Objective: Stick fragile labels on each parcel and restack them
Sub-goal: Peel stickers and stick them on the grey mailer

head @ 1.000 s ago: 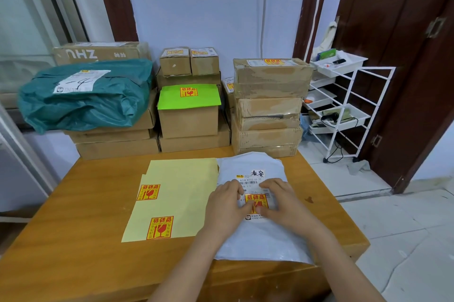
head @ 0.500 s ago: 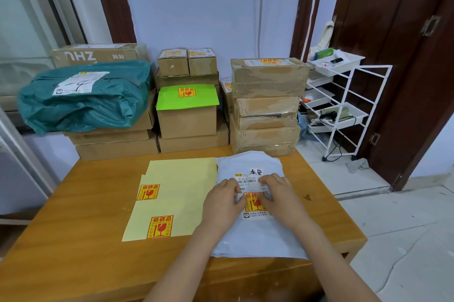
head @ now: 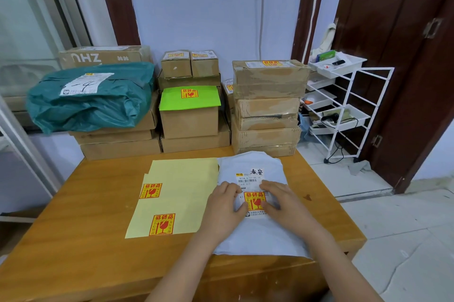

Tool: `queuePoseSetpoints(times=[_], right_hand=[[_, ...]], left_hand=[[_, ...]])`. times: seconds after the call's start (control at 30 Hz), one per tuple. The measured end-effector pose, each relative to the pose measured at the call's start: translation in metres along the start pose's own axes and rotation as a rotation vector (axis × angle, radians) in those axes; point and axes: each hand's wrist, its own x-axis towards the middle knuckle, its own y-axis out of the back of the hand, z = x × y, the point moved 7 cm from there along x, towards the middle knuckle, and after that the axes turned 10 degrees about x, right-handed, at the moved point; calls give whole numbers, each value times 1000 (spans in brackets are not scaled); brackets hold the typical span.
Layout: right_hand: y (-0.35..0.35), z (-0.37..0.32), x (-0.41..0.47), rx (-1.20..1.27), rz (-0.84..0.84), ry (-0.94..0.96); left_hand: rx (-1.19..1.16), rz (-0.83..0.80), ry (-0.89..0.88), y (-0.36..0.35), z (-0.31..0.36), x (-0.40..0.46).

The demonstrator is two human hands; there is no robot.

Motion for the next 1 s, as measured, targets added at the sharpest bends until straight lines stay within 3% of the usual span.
queuePoseSetpoints(times=[0.3, 0.53, 0.63, 1.0], right_hand=[[1, 5, -6, 87, -55, -39], [22, 24, -23, 285, 133, -163], [20, 19, -29, 391, 115, -200], [0, -7, -28, 554, 75, -256]], left_hand=[[66, -67, -2, -1, -8, -16], [-92, -190, 125, -5, -22, -26], [-164, -210, 212, -8, -27, -29], [-230, -160, 299, 0, -41, -31]])
